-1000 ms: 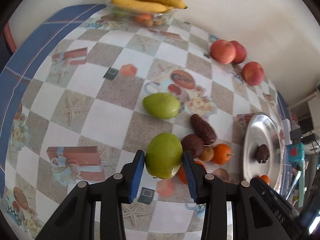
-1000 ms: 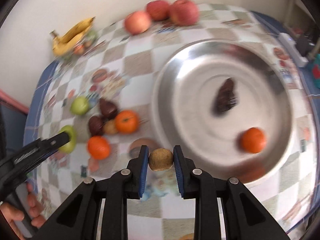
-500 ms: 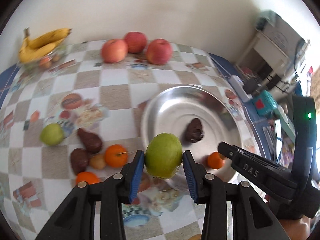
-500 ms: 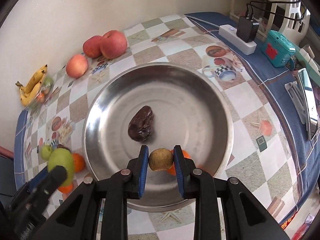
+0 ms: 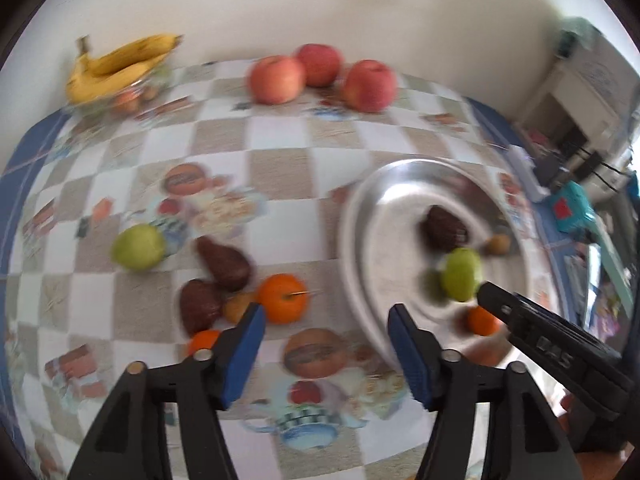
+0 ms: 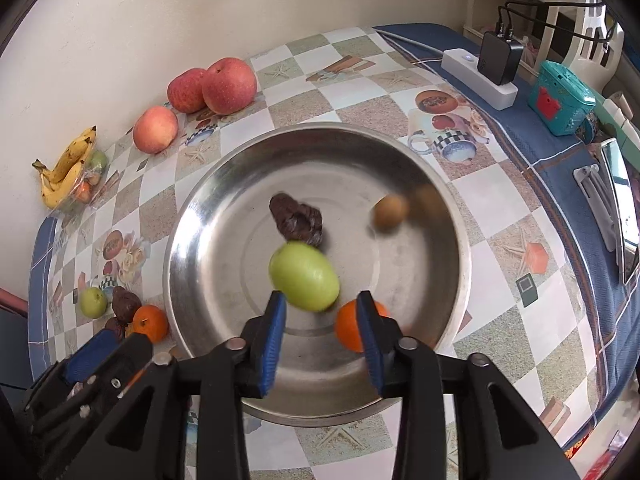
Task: Organize fruits
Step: 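Lower the green pear into the steel plate while the right gripper drops the brown fruit there, then grasp the second green pear with the left gripper while the right gripper grasps a dark date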
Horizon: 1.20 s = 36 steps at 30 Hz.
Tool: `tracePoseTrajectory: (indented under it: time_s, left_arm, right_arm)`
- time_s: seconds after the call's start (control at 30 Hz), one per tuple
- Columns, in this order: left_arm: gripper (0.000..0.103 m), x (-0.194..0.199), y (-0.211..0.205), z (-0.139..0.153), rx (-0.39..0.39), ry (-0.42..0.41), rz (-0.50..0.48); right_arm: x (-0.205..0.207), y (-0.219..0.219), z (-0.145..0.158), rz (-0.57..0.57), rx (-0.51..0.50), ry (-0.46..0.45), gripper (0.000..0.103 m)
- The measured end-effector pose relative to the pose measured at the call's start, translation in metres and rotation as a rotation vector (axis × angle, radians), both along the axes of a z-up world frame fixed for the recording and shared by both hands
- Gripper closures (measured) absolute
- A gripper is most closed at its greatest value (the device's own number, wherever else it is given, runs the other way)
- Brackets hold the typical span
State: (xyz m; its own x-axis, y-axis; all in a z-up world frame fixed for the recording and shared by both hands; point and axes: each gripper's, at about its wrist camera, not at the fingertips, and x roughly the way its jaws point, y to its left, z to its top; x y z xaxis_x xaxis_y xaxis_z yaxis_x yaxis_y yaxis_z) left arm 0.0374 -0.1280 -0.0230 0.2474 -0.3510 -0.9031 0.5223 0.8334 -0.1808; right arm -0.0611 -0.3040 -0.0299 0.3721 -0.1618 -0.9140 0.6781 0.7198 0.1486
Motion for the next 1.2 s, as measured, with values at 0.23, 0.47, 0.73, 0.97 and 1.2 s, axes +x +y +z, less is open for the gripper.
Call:
tracePoseTrajectory:
  time_s: [0.23, 0.47, 0.73, 0.97, 1.2]
  left_arm:
    - [0.014, 0.031, 0.059, -0.011, 0.141, -0.001, 0.218]
    - [0.000, 0.052, 0.115, -0.008, 0.130, 0.011, 0.403]
    - [0.000, 0.061, 0.136, -0.003, 0.135, -0.014, 0.461]
    - [0.000, 0.067, 0.140, 0.001, 0.070, -0.035, 0.481]
    - [0.000, 0.078, 0.140, 0.008, 0.032, -0.112, 0.488]
  right_arm:
    - [0.017, 0.027, -0.002, 0.113, 0.001, -0.001, 0.024]
    - [0.033, 0.062, 0.000, 0.247, -0.006, -0.044, 0.004]
    - [0.043, 0.088, 0.004, 0.309, 0.029, -0.095, 0.004]
    - [0.057, 0.101, 0.011, 0.343, 0.038, -0.104, 0.004]
    - [0.078, 0.107, 0.021, 0.340, 0.031, -0.105, 0.004]
